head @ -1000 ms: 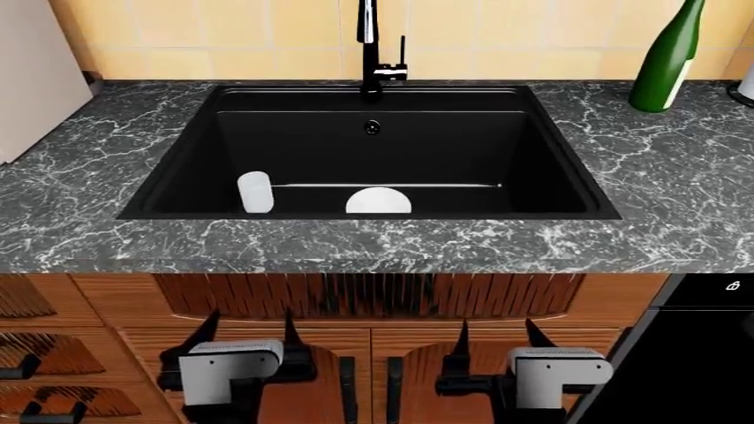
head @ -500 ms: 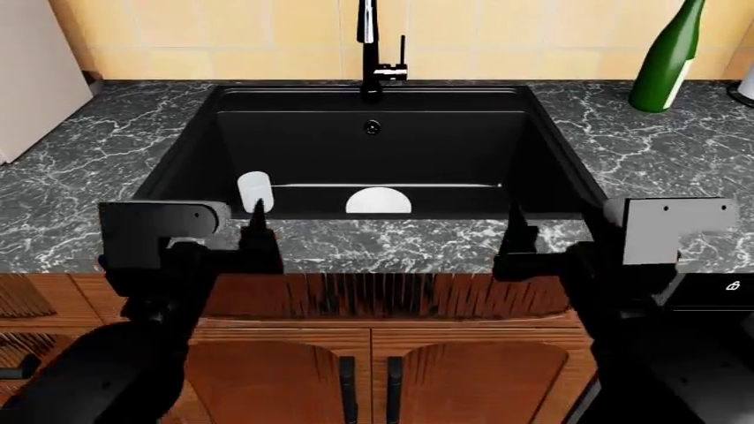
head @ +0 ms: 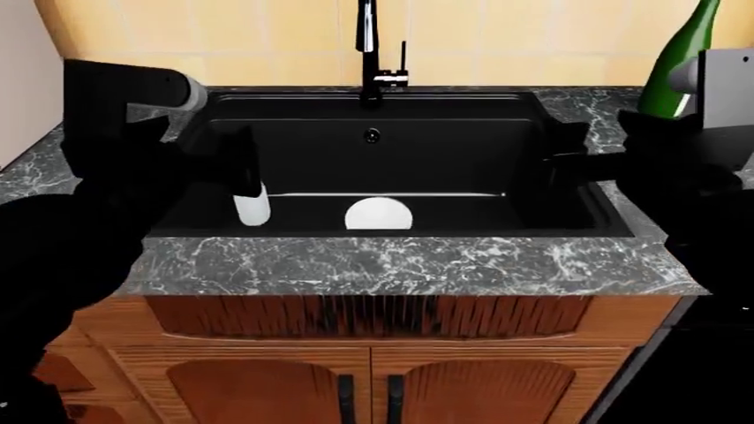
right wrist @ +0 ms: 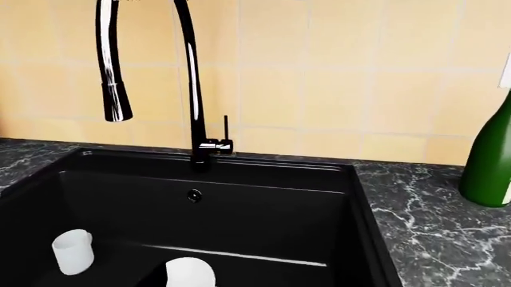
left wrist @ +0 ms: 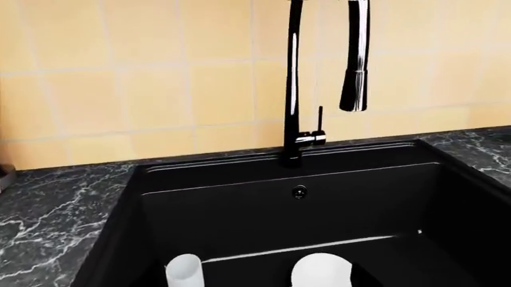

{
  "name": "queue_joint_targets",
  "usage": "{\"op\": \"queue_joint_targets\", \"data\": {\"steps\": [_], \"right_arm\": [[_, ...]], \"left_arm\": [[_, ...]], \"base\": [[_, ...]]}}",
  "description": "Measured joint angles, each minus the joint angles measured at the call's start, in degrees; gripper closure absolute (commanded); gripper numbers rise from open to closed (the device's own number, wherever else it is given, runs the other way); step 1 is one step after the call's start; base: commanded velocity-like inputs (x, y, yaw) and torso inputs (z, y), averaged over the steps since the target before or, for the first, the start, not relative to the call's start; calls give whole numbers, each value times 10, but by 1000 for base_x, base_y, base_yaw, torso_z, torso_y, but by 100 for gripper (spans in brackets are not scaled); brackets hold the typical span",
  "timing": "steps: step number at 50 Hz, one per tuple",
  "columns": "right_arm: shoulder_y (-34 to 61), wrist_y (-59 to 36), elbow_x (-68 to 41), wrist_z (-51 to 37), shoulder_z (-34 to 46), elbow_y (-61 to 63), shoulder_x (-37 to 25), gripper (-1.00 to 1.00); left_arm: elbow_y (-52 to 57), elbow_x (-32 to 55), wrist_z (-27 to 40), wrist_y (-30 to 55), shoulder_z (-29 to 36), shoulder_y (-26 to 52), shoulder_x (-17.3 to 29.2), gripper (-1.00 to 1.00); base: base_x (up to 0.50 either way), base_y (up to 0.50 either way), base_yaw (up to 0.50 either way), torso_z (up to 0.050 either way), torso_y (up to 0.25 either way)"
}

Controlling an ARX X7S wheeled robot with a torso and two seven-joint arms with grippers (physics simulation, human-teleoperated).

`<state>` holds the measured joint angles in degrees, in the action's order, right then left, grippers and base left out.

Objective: Pick the cup and bowl from the sink and place them on the counter for drying.

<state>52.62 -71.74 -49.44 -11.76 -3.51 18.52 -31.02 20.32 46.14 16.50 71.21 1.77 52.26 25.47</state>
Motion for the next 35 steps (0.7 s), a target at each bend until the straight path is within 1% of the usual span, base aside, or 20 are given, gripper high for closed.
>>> {"op": "queue_joint_targets", "data": {"steps": [24,35], "right_arm": [[-5,-49,-33,-9,-2,15,-25,-100],[46,-73,-40,-6,19,-19,-29,-100]], "left_arm": [[11,22,9,28,-10,-13,21,-100],[1,32,10,47,-10,11,30,-100]], "base": [[500,0,0,0,1],[500,0,0,0,0]]}}
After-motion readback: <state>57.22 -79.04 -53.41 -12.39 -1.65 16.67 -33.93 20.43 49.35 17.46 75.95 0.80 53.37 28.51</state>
